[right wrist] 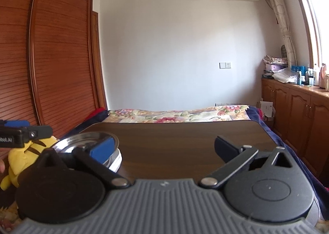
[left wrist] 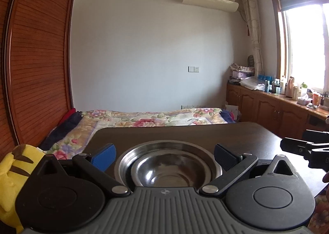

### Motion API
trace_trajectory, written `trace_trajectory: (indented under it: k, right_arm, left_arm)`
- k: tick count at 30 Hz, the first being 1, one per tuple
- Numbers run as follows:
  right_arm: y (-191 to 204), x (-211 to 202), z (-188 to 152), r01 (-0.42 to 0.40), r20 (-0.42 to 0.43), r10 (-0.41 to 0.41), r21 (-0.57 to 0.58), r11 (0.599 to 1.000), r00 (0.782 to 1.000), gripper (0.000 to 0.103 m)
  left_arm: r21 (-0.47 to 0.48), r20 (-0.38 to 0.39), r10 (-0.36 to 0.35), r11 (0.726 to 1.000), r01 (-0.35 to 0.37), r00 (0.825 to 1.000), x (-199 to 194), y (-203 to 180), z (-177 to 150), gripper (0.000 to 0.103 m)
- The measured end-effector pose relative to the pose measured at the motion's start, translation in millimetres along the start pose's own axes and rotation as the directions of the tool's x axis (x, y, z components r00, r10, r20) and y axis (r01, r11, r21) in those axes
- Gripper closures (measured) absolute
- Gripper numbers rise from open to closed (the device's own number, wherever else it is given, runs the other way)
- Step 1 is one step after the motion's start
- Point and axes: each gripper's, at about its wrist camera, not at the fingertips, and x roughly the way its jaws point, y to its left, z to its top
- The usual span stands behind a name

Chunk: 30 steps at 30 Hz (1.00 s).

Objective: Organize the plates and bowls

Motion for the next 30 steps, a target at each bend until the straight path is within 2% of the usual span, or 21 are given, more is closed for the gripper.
trace_trajectory:
  k: [6,10,14,19,30]
  right_arm:
    - [3.2,-6.3,-7.8,0.07,0.003,-0.07,-0.022,0.997,0.998,0.0]
    - [1.0,-4.8,-16.5,0.091,-0.022,-0.091,-0.002,0.996,0.996,0.0]
    - [3.6,-2.3,-25.5,0.112,-0.043,-0.112,-0.008,0.994,0.993,0.0]
    - [6.6,-1.9,-31.3,0.116,-0.052,-0.117,-0.02,0.993,0.992,0.0]
    - [9.3,-6.5,-38.9,0.127,-0.031,-0.128,-0.03,0.991,0.991,0.0]
  left_arm:
    - [0.0,0.0,-0.003,1.0,0.003,1.0,-2.9,-11.8,-6.1,0.0]
    - [0.022,-0.018,-0.032,0.999,0.033,0.999,-3.7,-23.1,-14.8,0.0]
    - [0.037,-0.041,-0.028,0.999,0.03,0.999,-2.1,-30.8,-27.7,0.0]
    - [0.042,-0.07,-0.028,0.999,0.031,0.997,-1.0,-32.4,-40.0,0.0]
    - [0.055,-0.066,0.005,0.998,-0.001,0.998,0.0,-28.9,-50.3,0.0]
